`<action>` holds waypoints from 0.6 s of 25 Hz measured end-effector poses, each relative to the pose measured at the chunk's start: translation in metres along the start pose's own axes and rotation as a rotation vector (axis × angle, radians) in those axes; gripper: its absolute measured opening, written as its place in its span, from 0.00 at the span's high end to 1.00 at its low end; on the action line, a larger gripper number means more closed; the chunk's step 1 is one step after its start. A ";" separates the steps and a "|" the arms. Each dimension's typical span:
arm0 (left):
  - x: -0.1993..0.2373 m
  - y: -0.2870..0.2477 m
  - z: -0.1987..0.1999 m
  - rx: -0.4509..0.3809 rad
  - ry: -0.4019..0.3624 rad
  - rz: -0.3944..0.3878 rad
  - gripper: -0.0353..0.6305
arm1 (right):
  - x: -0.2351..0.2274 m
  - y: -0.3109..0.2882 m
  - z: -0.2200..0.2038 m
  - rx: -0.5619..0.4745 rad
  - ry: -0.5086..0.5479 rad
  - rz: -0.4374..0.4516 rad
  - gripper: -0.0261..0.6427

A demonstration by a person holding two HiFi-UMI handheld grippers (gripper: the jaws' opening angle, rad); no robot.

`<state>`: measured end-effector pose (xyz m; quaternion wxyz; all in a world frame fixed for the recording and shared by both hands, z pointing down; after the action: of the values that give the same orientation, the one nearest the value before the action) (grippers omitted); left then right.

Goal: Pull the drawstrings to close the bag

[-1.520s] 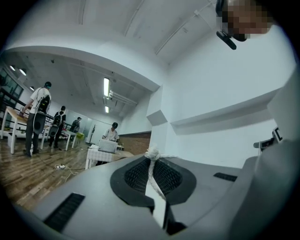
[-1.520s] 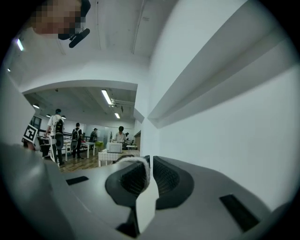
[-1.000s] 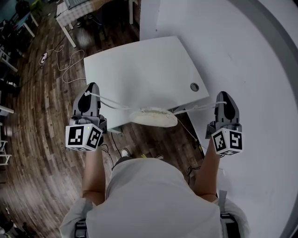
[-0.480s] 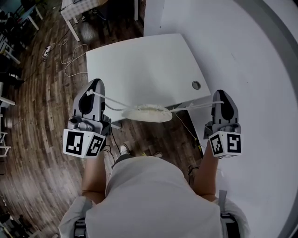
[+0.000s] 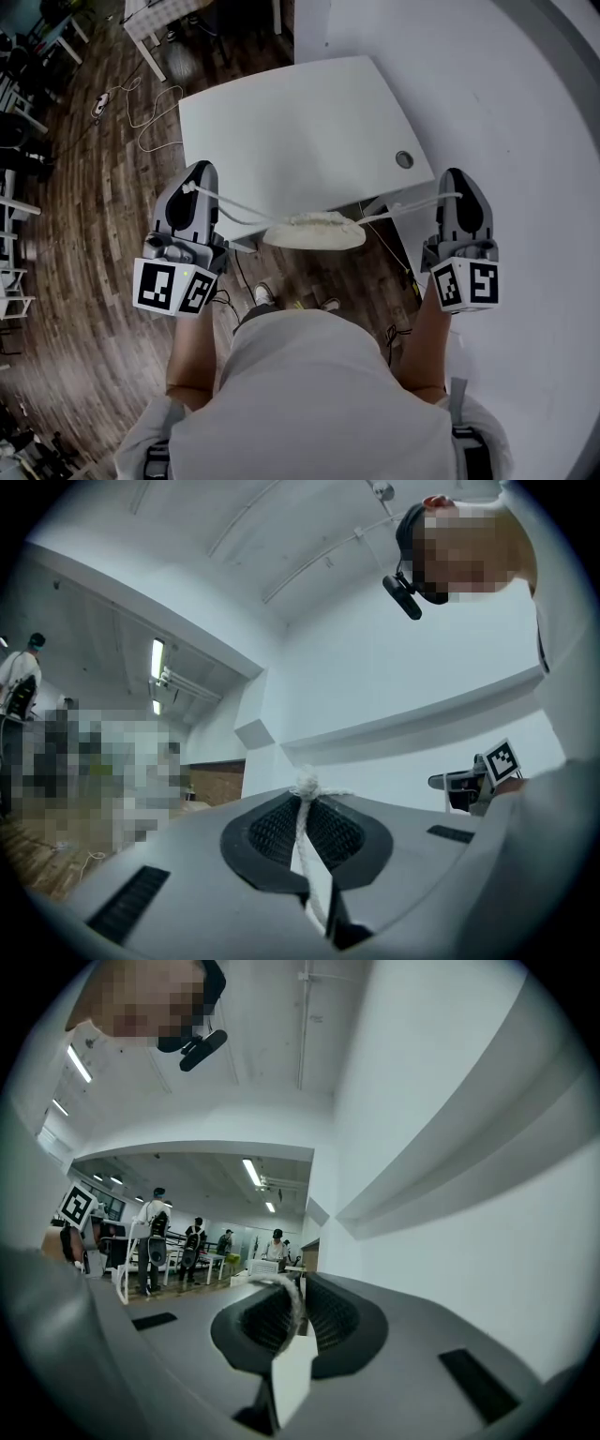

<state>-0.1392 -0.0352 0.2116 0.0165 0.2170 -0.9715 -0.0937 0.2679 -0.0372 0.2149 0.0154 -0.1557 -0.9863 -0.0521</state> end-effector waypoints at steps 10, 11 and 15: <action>0.008 -0.001 -0.009 0.033 0.009 -0.011 0.92 | 0.008 -0.002 -0.010 0.062 0.005 -0.010 0.90; 0.009 0.000 -0.010 0.033 0.014 -0.010 0.92 | 0.009 -0.001 -0.011 0.070 0.007 -0.009 0.90; 0.010 0.004 -0.014 0.028 0.026 -0.003 0.92 | 0.010 0.005 -0.013 0.077 0.008 -0.021 0.90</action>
<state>-0.1490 -0.0378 0.2258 0.0261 0.2200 -0.9721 -0.0774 0.2599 -0.0307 0.2286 0.0249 -0.1442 -0.9891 -0.0148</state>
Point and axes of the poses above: the fingertips, and each gripper's own axes: y backward along the fingers, x to its left, z out of its top, the point moved 10 cm from there along y, backward along the fingers, and after that the axes turned 3 degrees about -y, right-handed, at the moved point
